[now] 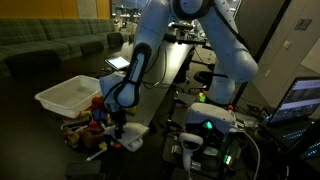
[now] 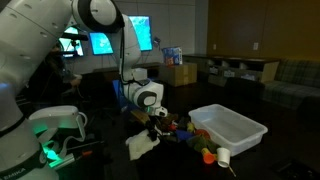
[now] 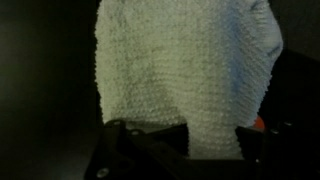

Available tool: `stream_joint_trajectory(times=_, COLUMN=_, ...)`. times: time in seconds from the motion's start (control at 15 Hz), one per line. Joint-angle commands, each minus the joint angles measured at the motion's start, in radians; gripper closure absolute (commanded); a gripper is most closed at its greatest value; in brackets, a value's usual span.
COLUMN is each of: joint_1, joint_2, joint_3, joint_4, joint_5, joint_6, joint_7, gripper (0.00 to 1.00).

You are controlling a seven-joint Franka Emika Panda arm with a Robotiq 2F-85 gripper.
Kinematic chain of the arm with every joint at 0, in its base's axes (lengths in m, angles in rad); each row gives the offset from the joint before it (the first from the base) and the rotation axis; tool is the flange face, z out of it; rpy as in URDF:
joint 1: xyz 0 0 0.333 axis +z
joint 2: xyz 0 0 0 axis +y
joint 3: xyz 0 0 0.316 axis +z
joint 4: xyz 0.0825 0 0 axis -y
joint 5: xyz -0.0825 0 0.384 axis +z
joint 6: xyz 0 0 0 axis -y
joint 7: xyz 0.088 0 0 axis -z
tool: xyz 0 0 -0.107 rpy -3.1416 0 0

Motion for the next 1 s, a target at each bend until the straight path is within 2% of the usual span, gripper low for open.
stream_joint_trajectory(times=0.0, joint_1=-0.039, joint_2=0.072, joint_3=0.033, joint_4=0.121, joint_5=0.083, joint_6=-0.017, joint_7=0.025, gripper=0.88)
stream_joint_trajectory(times=0.33, joint_1=-0.1, joint_2=0.123, joint_3=0.094, joint_4=0.198, joint_5=0.229, joint_6=-0.035, joint_7=0.044, gripper=0.89)
stream_joint_trajectory(times=0.6, joint_1=-0.143, joint_2=0.106, joint_3=0.17, joint_4=0.198, joint_5=0.318, joint_6=-0.027, joint_7=0.015, gripper=0.89)
stream_joint_trajectory(times=0.93, joint_1=-0.12, joint_2=0.09, joint_3=0.242, joint_4=0.183, joint_5=0.338, joint_6=0.069, joint_7=-0.011, gripper=0.88)
